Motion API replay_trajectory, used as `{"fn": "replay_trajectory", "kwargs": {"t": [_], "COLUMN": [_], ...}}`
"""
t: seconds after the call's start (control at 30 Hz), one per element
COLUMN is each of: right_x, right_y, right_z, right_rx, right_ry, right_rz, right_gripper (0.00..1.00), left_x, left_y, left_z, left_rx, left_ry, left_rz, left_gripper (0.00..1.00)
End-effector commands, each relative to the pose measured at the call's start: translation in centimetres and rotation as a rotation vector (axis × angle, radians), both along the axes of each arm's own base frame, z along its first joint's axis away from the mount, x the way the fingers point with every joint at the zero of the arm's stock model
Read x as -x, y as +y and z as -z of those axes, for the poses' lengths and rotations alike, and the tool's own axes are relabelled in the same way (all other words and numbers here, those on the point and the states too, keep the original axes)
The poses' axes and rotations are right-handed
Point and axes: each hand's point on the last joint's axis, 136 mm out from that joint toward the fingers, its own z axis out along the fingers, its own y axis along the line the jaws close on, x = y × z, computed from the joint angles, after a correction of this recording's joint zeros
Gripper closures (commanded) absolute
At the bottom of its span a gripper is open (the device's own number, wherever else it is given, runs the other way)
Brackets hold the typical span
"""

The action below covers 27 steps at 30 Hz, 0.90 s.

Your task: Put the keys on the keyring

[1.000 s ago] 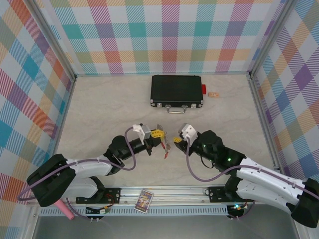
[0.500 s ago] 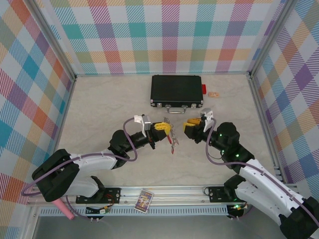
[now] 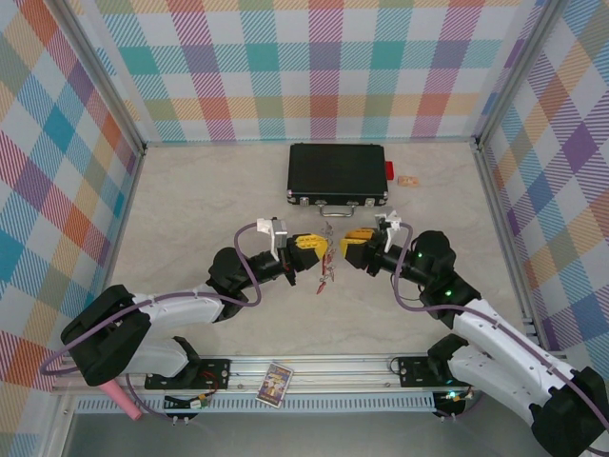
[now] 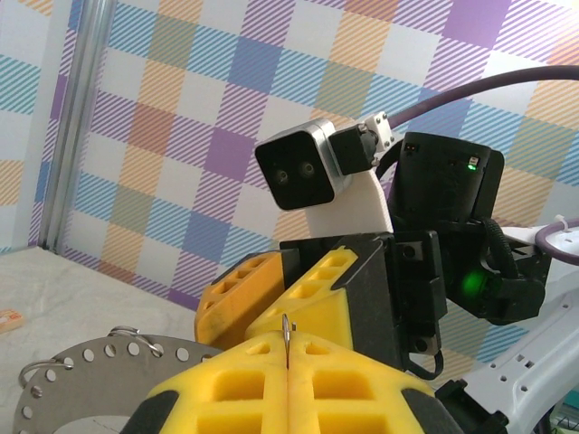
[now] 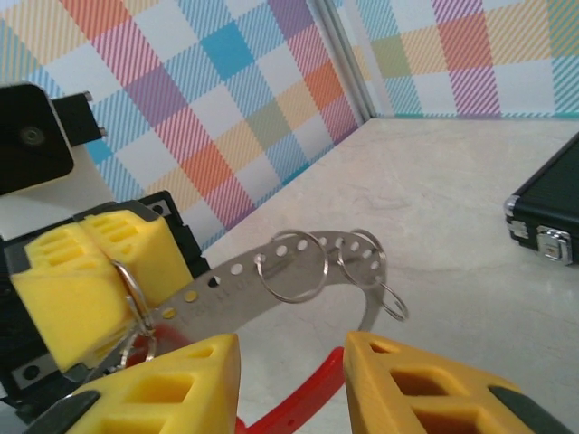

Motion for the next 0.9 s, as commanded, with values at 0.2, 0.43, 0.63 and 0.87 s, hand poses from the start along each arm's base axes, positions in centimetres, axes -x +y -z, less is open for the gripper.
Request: {"fn": "replay_trajectory", "kwargs": {"t": [0.2,0.43,0.63,0.87], "right_x": [1.0,0.8,1.2,1.4], "right_y": [1.2,1.8,2.0,2.6], "right_z": [-4.3,-4.7,-4.9,-4.3], "right_rx": [-0.128,-0.148,-0.174,-0.169], "right_ry": [-0.030,-0.021,-0.011,0.022], "right_rz": [-0.127,-0.157,-0.186,-0.231], "right_gripper": [0.69,0.74,0.74,0.73], "left_x": [0.0,0.0,-0.2,-0.1], "left_y": [0.6,1.0,1.2,1.3], "left_z": [-2.0,-1.8,-1.7,-1.7], "left_rx": [0.056,0.053,0.052,0.052], "left_ry": [-0.059,-0.059,-0.063,-0.066], "left_rz": [-0.020,-0.036,-0.055,-0.055], "left_gripper": [1.00,1.00,1.00,1.00]}}
